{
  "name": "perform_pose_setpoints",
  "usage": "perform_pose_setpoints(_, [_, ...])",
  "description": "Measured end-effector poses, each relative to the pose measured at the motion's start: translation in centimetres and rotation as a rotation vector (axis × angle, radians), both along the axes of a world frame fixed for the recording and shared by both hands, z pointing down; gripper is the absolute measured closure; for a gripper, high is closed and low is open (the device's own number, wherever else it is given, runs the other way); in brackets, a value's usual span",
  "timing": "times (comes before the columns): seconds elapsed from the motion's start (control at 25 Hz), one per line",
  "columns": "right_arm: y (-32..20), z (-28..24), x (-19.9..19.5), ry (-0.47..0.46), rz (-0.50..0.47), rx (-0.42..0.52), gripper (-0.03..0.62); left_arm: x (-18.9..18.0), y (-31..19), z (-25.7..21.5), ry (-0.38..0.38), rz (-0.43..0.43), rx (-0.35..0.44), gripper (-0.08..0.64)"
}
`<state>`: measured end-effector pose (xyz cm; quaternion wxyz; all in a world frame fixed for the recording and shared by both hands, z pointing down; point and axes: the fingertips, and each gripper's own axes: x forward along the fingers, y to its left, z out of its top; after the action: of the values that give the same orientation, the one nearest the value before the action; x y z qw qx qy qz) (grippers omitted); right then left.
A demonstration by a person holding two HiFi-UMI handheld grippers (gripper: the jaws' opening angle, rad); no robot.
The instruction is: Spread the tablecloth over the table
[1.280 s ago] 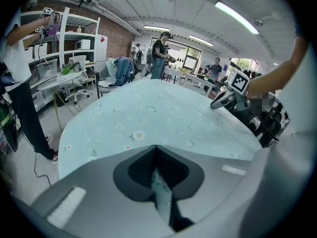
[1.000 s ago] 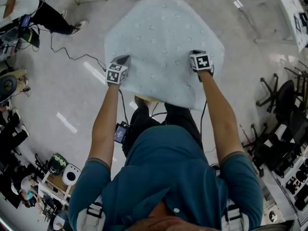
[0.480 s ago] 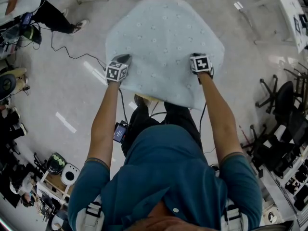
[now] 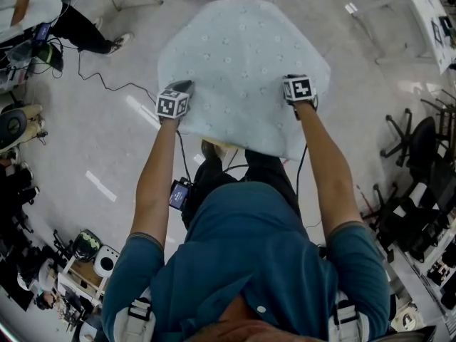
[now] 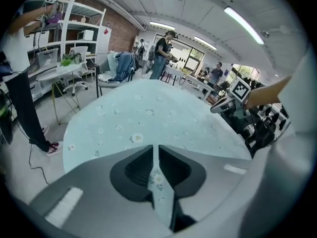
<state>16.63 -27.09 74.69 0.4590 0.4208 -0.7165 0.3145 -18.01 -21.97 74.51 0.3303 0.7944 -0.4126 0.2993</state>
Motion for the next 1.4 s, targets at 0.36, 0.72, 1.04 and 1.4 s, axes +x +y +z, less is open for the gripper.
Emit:
perform_pose_setpoints(0.36, [-1.7, -11.9, -2.2, -0.167, 0.008, 0.267, 0.538, -0.1, -1.0, -9.4, 0.034, 0.002, 0.229, 0.558])
perform_pose_setpoints(0.72, [0.1, -28.1, -6.9, -0.324, -0.048, 0.585, 0.539, -0.6, -0.4, -24.9, 0.124, 0.027, 0.565, 0.560])
perform_pose_setpoints(1.04, [5.2, -35.9, -9.0, -0.312, -0.075, 0.835, 0.543, -4.5, 3.2, -28.4, 0.106, -0.034, 0.718, 0.559])
perform_pose_setpoints(1.4, [11.9, -43.3, -9.2, -0.348, -0.017, 0.986, 0.549, -6.4, 8.6, -35.2, 0.087, -0.049, 0.888, 0.558])
